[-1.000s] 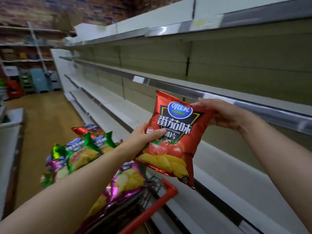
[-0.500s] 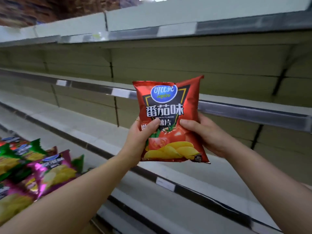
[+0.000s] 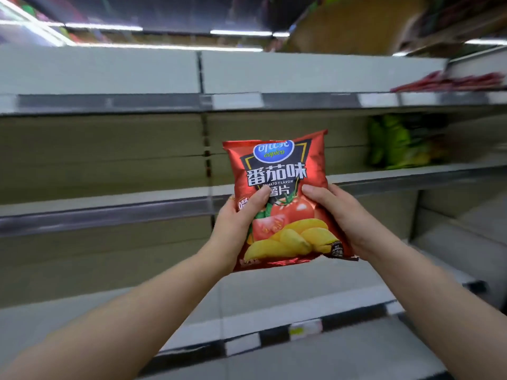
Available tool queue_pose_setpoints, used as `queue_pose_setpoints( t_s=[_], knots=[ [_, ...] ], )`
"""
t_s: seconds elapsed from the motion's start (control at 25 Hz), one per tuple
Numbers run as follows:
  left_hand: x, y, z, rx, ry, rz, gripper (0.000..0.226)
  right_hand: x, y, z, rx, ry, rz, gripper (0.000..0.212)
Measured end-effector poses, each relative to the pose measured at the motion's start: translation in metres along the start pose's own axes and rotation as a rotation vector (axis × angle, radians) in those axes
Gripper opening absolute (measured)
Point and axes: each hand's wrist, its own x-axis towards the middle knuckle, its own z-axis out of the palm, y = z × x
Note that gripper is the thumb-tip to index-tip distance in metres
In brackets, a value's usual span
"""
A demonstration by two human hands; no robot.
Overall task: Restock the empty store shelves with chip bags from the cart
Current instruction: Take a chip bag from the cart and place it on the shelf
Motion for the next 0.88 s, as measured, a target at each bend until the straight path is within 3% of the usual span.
queue_pose_setpoints(
  t_s=[0.16, 0.32, 0.6, 0.76, 0.88],
  knots=[
    [0.027, -0.011, 0.086, -0.01, -0.166, -0.084, 0.059, -0.028, -0.026, -0.076, -0.049, 0.216, 0.017, 0.043],
    [0.058, -0.027, 0.148, -0.028, -0.277, -0.181, 0.042, -0.039, -0.038, -0.137, -0.118, 0.412, 0.101, 0.034],
    [0.124, -0.05, 0.26, -0.032, -0.474, -0.388, 0.046, -0.025, -0.054, -0.258, -0.221, 0.61, 0.142, 0.046],
    [0.179, -0.06, 0.318, -0.017, -0.489, -0.408, 0.041, 0.013, -0.064, -0.33, -0.238, 0.623, 0.186, 0.062],
    [0.216, -0.069, 0.346, 0.009, -0.512, -0.413, 0.038, 0.039, -0.061, -0.374, -0.22, 0.627, 0.181, 0.055]
  ],
)
